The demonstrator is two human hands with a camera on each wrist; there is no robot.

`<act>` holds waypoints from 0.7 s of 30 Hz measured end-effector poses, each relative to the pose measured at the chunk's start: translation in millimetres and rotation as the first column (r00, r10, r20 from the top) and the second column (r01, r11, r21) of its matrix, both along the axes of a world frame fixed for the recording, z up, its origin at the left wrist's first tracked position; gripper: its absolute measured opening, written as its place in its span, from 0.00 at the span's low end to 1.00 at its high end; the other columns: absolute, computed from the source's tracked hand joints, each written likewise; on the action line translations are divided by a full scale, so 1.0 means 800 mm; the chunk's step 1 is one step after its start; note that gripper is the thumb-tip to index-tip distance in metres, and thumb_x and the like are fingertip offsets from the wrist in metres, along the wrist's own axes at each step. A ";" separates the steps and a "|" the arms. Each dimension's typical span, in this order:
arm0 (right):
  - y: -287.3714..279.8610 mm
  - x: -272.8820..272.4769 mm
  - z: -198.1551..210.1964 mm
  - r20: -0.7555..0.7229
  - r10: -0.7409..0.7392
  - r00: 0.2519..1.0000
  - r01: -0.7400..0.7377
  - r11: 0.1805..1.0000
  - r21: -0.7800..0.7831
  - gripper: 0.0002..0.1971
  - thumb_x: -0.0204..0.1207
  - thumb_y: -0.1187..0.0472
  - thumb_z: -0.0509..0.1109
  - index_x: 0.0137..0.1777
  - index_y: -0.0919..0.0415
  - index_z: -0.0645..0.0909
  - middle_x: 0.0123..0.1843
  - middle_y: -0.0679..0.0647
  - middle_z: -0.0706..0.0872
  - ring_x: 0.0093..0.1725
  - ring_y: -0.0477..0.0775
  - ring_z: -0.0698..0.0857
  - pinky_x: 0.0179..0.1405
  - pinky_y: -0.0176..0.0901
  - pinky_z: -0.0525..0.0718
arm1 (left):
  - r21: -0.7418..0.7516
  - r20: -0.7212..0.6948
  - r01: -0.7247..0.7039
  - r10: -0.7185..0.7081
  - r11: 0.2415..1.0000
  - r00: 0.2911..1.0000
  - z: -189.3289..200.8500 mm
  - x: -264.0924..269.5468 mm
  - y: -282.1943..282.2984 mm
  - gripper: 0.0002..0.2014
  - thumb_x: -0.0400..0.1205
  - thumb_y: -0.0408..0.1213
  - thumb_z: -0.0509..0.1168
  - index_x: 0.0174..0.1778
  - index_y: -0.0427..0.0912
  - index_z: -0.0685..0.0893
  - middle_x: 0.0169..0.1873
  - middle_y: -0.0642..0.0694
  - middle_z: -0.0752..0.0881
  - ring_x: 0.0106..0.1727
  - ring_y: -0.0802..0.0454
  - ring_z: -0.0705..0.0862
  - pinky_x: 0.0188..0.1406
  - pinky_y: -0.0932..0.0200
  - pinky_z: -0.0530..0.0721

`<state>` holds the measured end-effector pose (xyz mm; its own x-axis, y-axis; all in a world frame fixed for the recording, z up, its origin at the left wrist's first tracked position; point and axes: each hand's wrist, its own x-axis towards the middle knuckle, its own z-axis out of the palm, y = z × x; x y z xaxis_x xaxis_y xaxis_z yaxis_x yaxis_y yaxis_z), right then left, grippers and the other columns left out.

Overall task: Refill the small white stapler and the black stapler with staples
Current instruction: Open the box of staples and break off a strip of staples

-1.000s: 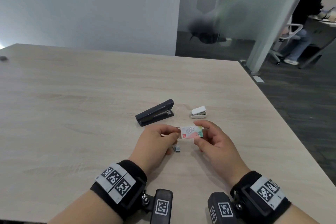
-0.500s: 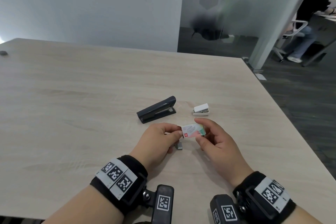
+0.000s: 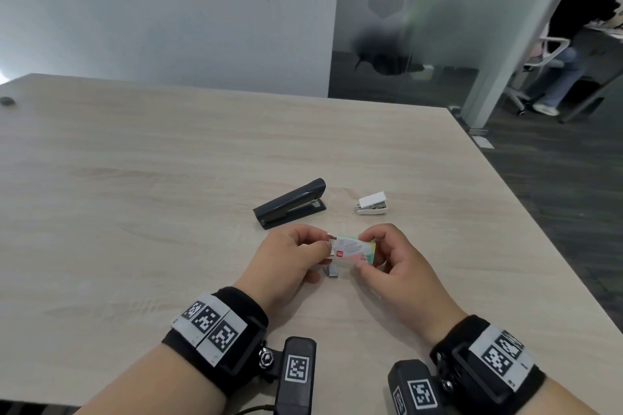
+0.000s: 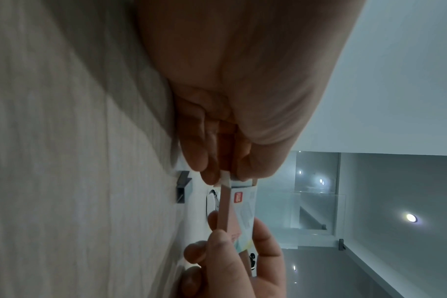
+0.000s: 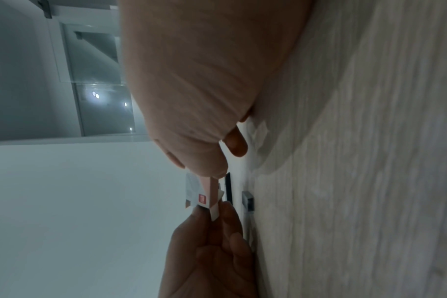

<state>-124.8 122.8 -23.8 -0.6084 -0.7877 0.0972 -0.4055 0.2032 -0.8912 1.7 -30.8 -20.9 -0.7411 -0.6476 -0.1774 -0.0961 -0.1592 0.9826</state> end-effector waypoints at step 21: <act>0.004 -0.006 0.007 0.286 0.006 0.958 0.034 0.990 -0.135 0.18 0.77 0.70 0.78 0.47 0.42 0.81 0.47 0.58 0.94 0.41 0.52 0.85 0.44 0.51 0.85 | -0.166 0.103 -0.107 0.125 0.980 0.987 0.019 0.020 -0.010 0.03 0.80 0.37 0.75 0.40 0.45 0.91 0.37 0.44 0.94 0.34 0.55 0.87 0.28 0.58 0.80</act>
